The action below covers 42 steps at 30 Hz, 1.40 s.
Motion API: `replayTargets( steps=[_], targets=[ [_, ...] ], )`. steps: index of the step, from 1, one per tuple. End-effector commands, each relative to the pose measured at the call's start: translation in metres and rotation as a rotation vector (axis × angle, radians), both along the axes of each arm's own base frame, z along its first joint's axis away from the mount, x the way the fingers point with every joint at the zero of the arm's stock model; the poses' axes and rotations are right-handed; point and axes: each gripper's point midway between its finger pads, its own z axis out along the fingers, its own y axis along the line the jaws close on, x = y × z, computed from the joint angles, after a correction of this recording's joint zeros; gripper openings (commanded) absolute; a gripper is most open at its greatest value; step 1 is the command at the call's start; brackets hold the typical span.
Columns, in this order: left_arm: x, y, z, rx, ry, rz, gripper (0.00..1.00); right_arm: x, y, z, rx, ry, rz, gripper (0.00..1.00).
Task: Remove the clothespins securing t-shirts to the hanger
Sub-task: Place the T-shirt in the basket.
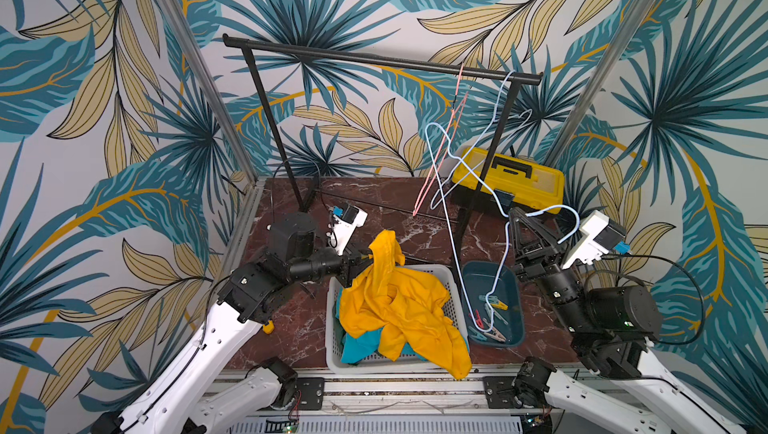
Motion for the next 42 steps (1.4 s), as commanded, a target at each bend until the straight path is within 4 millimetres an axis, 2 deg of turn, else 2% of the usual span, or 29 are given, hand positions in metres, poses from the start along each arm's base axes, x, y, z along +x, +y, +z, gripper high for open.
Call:
replayTargets(
  steps=[1,5,7,8,9,11,13,16,22,24,26,29,34,37,39,41,42],
  targets=[
    [-0.022,-0.011,-0.009,0.002,0.01,-0.057,0.0,0.004,-0.013,-0.029,-0.018,0.099,-0.051,0.0],
    [-0.048,-0.037,-0.044,0.073,0.072,-0.163,0.0,-0.002,-0.025,-0.036,0.01,0.107,-0.063,0.0],
    [-0.054,-0.045,-0.063,0.119,0.098,-0.183,0.0,-0.004,-0.027,-0.039,0.011,0.114,-0.06,0.0],
    [-0.055,-0.05,-0.072,0.136,0.118,-0.19,0.02,-0.003,-0.027,-0.041,0.007,0.123,-0.058,0.0],
    [-0.055,-0.054,-0.079,0.148,0.138,-0.194,0.13,-0.003,-0.027,-0.042,0.007,0.132,-0.06,0.0],
    [-0.055,-0.06,-0.09,0.172,0.166,-0.213,0.2,-0.002,-0.026,-0.047,-0.008,0.155,-0.059,0.0],
    [-0.052,-0.062,-0.096,0.19,0.164,-0.218,0.29,-0.002,-0.026,-0.051,-0.012,0.168,-0.056,0.0],
    [-0.048,-0.064,-0.104,0.215,0.15,-0.219,0.36,-0.002,-0.026,-0.058,-0.016,0.184,-0.053,0.0],
    [-0.041,-0.068,-0.104,0.237,0.107,-0.227,0.64,-0.005,-0.034,-0.068,-0.024,0.203,-0.07,0.0],
    [-0.039,-0.071,-0.108,0.248,0.103,-0.233,0.68,-0.006,-0.037,-0.071,-0.022,0.206,-0.076,0.0],
    [-0.036,-0.076,-0.12,0.272,0.123,-0.234,0.68,-0.007,-0.041,-0.073,-0.019,0.207,-0.085,0.0],
    [-0.029,-0.079,-0.149,0.336,0.167,-0.222,0.69,-0.01,-0.046,-0.076,-0.019,0.207,-0.103,0.0],
    [-0.012,-0.068,-0.19,0.44,0.162,-0.144,0.7,-0.012,-0.056,-0.076,-0.035,0.201,-0.139,0.0],
    [-0.008,-0.068,-0.215,0.481,0.245,-0.125,0.75,-0.013,-0.059,-0.075,-0.045,0.196,-0.155,0.0],
    [0.004,-0.06,-0.234,0.539,0.333,-0.035,0.76,-0.013,-0.06,-0.076,-0.054,0.199,-0.163,0.0],
    [0.005,-0.061,-0.245,0.531,0.412,-0.03,0.94,-0.012,-0.06,-0.078,-0.062,0.203,-0.168,0.0],
    [0.004,-0.064,-0.247,0.528,0.421,-0.038,1.0,-0.012,-0.06,-0.08,-0.067,0.21,-0.172,0.0]
  ],
)
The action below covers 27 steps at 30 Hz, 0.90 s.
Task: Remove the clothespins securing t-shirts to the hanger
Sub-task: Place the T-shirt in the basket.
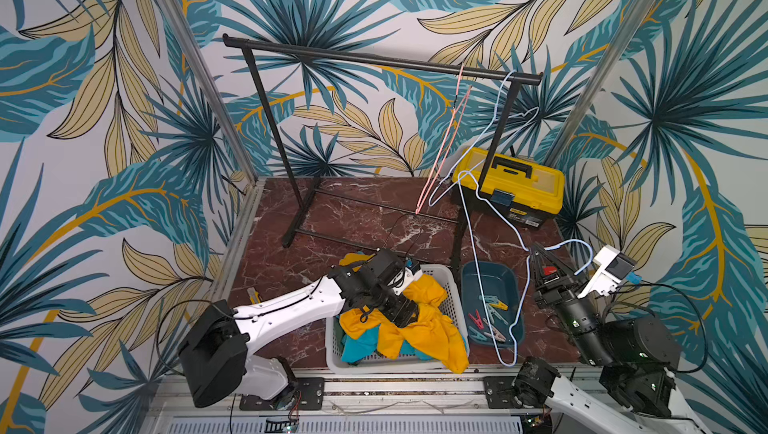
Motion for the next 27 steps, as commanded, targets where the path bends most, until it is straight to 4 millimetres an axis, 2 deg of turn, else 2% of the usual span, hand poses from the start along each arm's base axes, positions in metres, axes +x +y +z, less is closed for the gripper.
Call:
replayTargets(
  steps=[1,9,11,13,18,19,22,25,27],
  targets=[
    [0.005,0.005,-0.014,0.04,0.058,0.061,1.0,0.0,-0.007,-0.003,-0.018,0.003,-0.034,0.0],
    [0.011,0.01,-0.033,0.104,0.06,0.09,1.0,-0.005,-0.015,-0.006,-0.003,-0.001,-0.042,0.0],
    [0.01,0.007,-0.032,0.101,0.078,0.088,1.0,-0.008,-0.018,-0.006,0.008,-0.005,-0.043,0.0],
    [0.013,0.007,-0.017,0.095,0.057,0.097,1.0,-0.01,-0.02,-0.005,0.016,-0.007,-0.043,0.0],
    [0.015,0.008,0.049,0.039,-0.028,0.068,1.0,-0.016,-0.031,-0.003,0.02,-0.007,-0.059,0.0],
    [0.013,0.007,0.061,0.017,-0.037,0.059,0.99,-0.017,-0.032,-0.008,0.0,0.008,-0.06,0.0],
    [0.006,0.003,0.094,-0.08,-0.052,0.03,0.99,-0.021,-0.037,-0.01,0.003,0.008,-0.062,0.0],
    [0.001,0.001,0.126,-0.207,0.016,-0.004,1.0,-0.025,-0.043,-0.011,0.019,-0.001,-0.069,0.0],
    [0.002,0.006,0.15,-0.274,0.0,0.0,1.0,-0.028,-0.044,-0.011,0.017,-0.011,-0.063,0.0]
  ],
)
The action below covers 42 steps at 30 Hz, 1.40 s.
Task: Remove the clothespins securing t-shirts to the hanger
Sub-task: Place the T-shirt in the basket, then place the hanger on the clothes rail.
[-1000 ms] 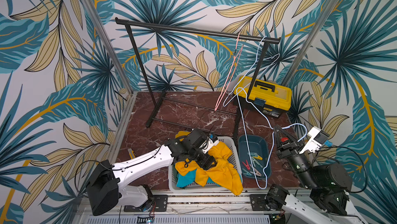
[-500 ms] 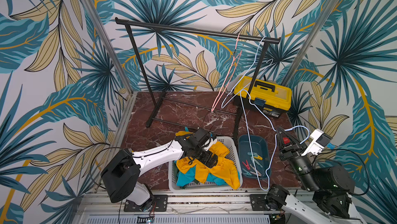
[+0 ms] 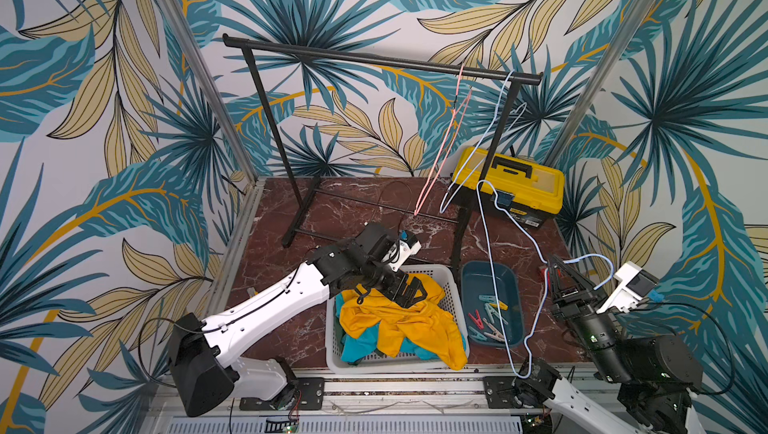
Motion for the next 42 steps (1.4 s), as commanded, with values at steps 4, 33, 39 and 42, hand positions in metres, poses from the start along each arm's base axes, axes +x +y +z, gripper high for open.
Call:
replayTargets(
  steps=[4,33,39,42],
  targets=[
    [0.0,0.021,0.06,-0.158,-0.03,-0.012,1.0,-0.01,-0.004,0.002,-0.029,-0.012,0.025,0.0],
    [0.038,0.051,0.11,-0.406,-0.174,-0.12,1.0,-0.029,0.087,-0.006,-0.246,0.004,0.465,0.0],
    [0.037,0.057,0.102,-0.427,-0.156,-0.146,0.99,-0.027,0.105,-0.01,-0.298,0.024,0.523,0.0],
    [0.031,0.058,0.103,-0.446,-0.154,-0.173,1.0,-0.023,0.111,-0.014,-0.319,0.044,0.531,0.0]
  ],
)
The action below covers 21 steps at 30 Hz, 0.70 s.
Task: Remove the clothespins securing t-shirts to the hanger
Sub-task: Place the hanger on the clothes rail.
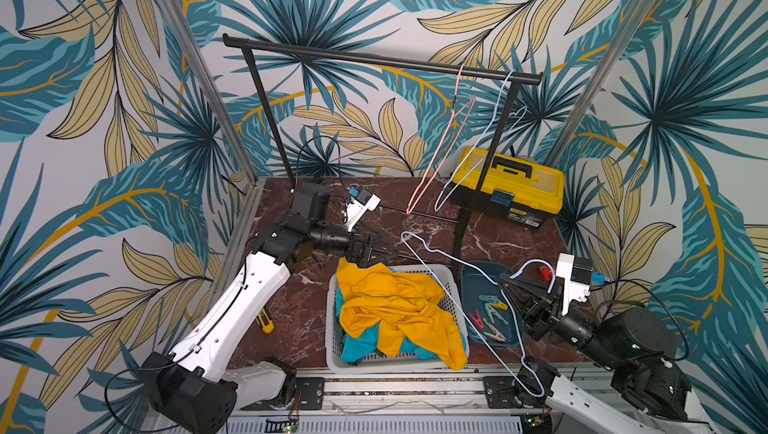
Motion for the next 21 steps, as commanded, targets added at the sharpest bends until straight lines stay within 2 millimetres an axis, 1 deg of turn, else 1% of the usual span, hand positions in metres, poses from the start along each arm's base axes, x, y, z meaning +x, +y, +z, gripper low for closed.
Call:
replayTargets(
  steps=[1,3,8,12,15,17,21],
  targets=[
    [-0.012,0.001,0.008,-0.05,-0.047,-0.077,0.99,-0.003,0.008,0.002,-0.027,-0.01,0.045,0.0],
    [-0.019,0.001,0.011,-0.066,-0.063,-0.105,0.96,-0.003,0.014,0.001,-0.032,-0.006,0.066,0.0],
    [-0.017,0.002,0.006,-0.05,-0.066,-0.089,0.86,-0.003,0.023,0.003,-0.023,-0.018,0.103,0.0],
    [-0.025,-0.001,0.009,-0.081,-0.05,-0.138,0.79,-0.008,0.034,0.006,-0.02,-0.021,0.17,0.0],
    [-0.028,-0.001,0.011,-0.094,-0.053,-0.16,0.72,-0.008,0.041,0.004,-0.026,-0.008,0.196,0.0],
    [-0.03,-0.001,0.012,-0.101,-0.052,-0.17,0.69,-0.006,0.044,0.002,-0.032,-0.001,0.2,0.0],
    [-0.032,-0.001,0.011,-0.105,-0.033,-0.172,0.55,-0.004,0.042,0.003,-0.021,-0.013,0.181,0.0]
  ],
)
